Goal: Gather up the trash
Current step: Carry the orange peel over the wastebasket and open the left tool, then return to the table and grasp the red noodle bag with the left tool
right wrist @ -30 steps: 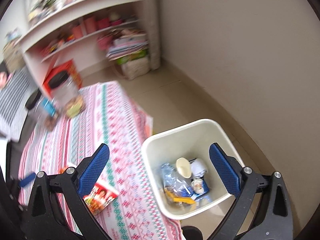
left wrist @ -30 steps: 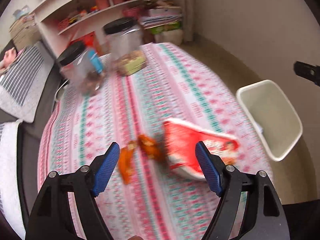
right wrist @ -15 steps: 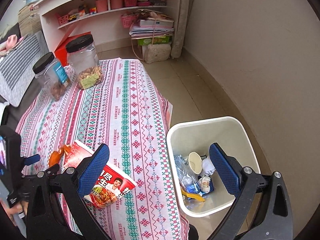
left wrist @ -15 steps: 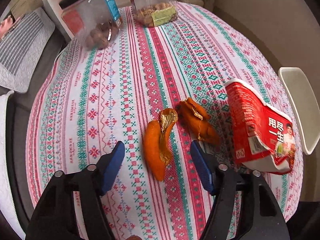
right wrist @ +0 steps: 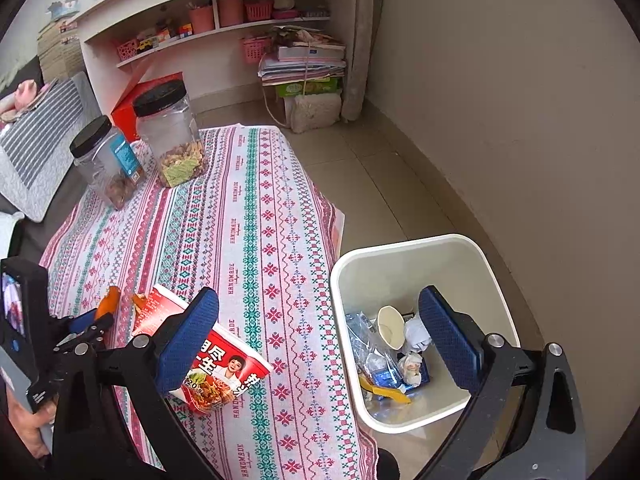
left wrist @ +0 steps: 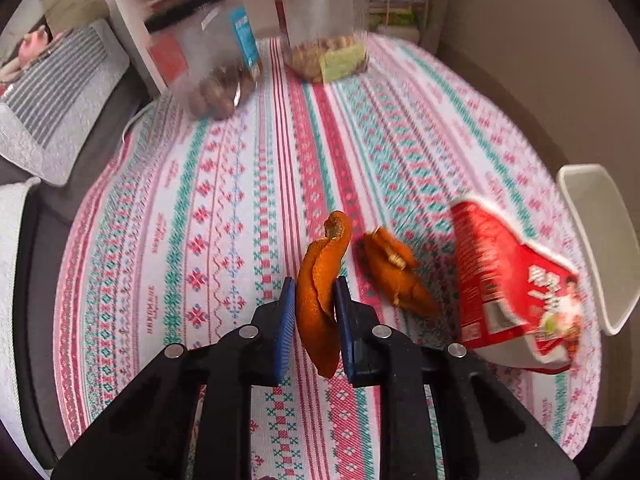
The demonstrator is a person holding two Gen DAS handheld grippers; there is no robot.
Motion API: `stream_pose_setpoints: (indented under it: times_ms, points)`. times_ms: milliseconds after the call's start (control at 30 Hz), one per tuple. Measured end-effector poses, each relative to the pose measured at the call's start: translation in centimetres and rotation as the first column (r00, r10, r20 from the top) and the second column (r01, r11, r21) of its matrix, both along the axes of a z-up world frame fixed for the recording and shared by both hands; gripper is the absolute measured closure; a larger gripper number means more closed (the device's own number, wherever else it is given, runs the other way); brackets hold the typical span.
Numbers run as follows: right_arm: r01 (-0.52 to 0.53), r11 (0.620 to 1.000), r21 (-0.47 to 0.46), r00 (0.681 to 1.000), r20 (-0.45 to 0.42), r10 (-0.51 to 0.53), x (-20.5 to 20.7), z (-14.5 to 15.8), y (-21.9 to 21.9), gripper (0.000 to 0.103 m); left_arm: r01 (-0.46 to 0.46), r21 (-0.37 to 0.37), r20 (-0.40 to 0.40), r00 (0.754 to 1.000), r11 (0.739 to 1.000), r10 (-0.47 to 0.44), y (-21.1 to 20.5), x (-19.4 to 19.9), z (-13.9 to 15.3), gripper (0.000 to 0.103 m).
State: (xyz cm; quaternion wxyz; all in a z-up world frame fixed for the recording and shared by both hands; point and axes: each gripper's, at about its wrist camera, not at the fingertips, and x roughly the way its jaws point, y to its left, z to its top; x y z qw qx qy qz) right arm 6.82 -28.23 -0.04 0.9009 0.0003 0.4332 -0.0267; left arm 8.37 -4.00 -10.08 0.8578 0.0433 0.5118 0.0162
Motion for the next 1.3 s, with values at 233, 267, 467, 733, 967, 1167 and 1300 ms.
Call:
stream_pose_setpoints:
  times_ms: [233, 267, 467, 733, 967, 1167, 1300]
  points:
    - [0.064, 0.997, 0.048, 0.996, 0.058, -0.066, -1.2, 1.5, -2.6, 0.007, 0.046, -0.033, 0.148, 0.988, 0.998, -0.041, -3.3, -1.7, 6.0, 0.083]
    - [0.079, 0.995, 0.059, 0.994, 0.068, -0.083, -1.4, 1.7, -3.2, 0.007, 0.057, -0.042, 0.154, 0.987, 0.998, -0.050, -4.1, -1.8, 6.4, 0.083]
    - [0.187, 0.977, 0.106, 0.972, 0.125, -0.200, -2.9, 3.1, -7.0, 0.007, 0.128, -0.098, 0.155, 0.982, 0.987, -0.112, -9.6, -0.5, 8.0, 0.083]
    - [0.328, 0.926, 0.186, 0.917, 0.174, -0.360, -5.1, 4.5, -13.3, 0.007, 0.208, -0.183, 0.139, 0.973, 0.961, -0.184, -17.4, 1.2, 8.3, 0.083]
    - [0.408, 0.882, 0.238, 0.873, 0.182, -0.453, -6.6, 4.8, -17.0, 0.007, 0.239, -0.237, 0.108, 0.970, 0.942, -0.219, -22.6, 2.6, 8.2, 0.082]
    - [0.422, 0.870, 0.256, 0.864, 0.176, -0.471, -7.0, 4.9, -17.9, 0.007, 0.221, -0.228, 0.112, 0.973, 0.948, -0.200, -24.1, 2.0, 7.8, 0.030]
    - [0.389, 0.889, 0.242, 0.888, 0.160, -0.432, -6.5, 4.8, -17.0, 0.007, 0.145, -0.152, 0.082, 0.988, 0.978, -0.134, -23.3, 0.9, 6.6, 0.030]
